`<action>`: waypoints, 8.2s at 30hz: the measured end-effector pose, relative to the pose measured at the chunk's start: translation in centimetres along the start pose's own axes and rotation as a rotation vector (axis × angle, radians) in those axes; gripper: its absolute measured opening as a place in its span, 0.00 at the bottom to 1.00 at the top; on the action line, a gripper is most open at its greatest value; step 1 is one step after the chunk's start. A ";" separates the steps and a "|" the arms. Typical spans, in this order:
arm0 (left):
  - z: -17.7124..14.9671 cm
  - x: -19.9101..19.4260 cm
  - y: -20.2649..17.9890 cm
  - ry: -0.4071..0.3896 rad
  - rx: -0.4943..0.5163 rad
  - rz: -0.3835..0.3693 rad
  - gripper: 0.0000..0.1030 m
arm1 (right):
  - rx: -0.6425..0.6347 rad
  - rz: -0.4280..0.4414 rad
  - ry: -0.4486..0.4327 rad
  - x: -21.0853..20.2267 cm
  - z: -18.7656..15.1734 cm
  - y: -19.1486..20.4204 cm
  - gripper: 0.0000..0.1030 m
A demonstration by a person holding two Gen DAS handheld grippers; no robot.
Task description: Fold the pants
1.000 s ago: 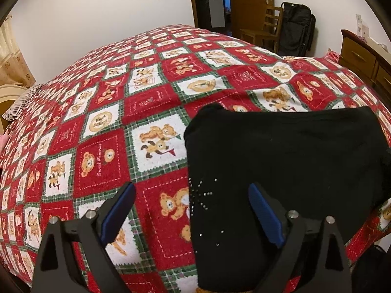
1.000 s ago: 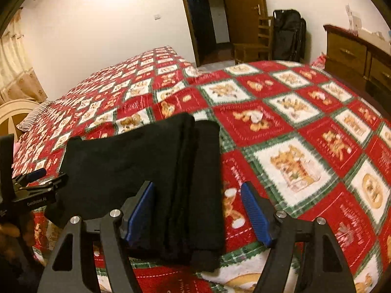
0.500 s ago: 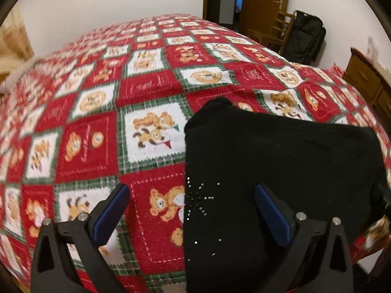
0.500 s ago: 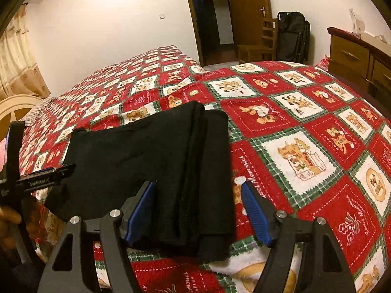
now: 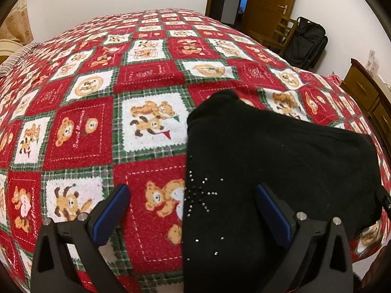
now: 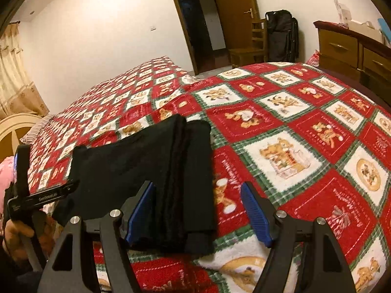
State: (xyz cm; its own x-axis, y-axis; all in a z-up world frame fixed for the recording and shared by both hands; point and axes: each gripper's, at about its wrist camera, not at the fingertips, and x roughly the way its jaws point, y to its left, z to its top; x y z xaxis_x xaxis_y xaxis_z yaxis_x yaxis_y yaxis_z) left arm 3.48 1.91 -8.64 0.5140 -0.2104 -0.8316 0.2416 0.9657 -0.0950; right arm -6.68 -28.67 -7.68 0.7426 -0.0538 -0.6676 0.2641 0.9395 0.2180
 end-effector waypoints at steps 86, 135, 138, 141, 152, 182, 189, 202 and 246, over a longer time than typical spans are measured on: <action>5.0 -4.6 -1.4 -0.179 0.073 -0.016 0.13 | -0.262 0.085 -0.103 2.8 5.3 7.6 0.27; 9.9 -4.4 13.7 -0.259 -0.214 0.246 0.12 | -0.497 0.289 -0.119 13.4 10.8 25.5 0.27; 10.2 -4.5 14.8 -0.267 -0.234 0.261 0.12 | -0.510 0.295 -0.123 14.5 11.0 26.7 0.27; 10.4 -4.3 15.5 -0.272 -0.250 0.282 0.12 | -0.528 0.296 -0.124 15.5 11.0 27.5 0.27; 9.5 -0.7 17.1 -0.201 -0.288 0.304 0.12 | -0.597 0.224 -0.058 19.8 9.6 28.0 0.27; 8.0 2.5 16.4 -0.127 -0.228 0.382 0.17 | -0.572 0.202 0.071 23.0 8.9 27.1 0.28; 7.4 3.3 15.0 -0.122 -0.136 0.482 0.17 | -0.615 0.164 0.052 22.8 8.5 27.6 0.30; 4.5 -0.1 17.5 -0.117 -0.283 0.411 0.68 | -0.470 0.228 0.107 22.6 9.3 24.6 0.53; 12.0 2.9 20.3 -0.052 -0.350 0.368 0.78 | -0.346 0.332 0.104 17.7 8.0 22.3 0.28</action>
State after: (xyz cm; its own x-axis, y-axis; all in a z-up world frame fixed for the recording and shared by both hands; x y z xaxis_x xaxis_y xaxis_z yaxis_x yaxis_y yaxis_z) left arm 19.74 19.04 -6.41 0.5555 0.1545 -0.8171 -0.2491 0.9684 0.0138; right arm 17.28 -11.39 -8.93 0.6817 0.2853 -0.6737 -0.2096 0.9584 0.1938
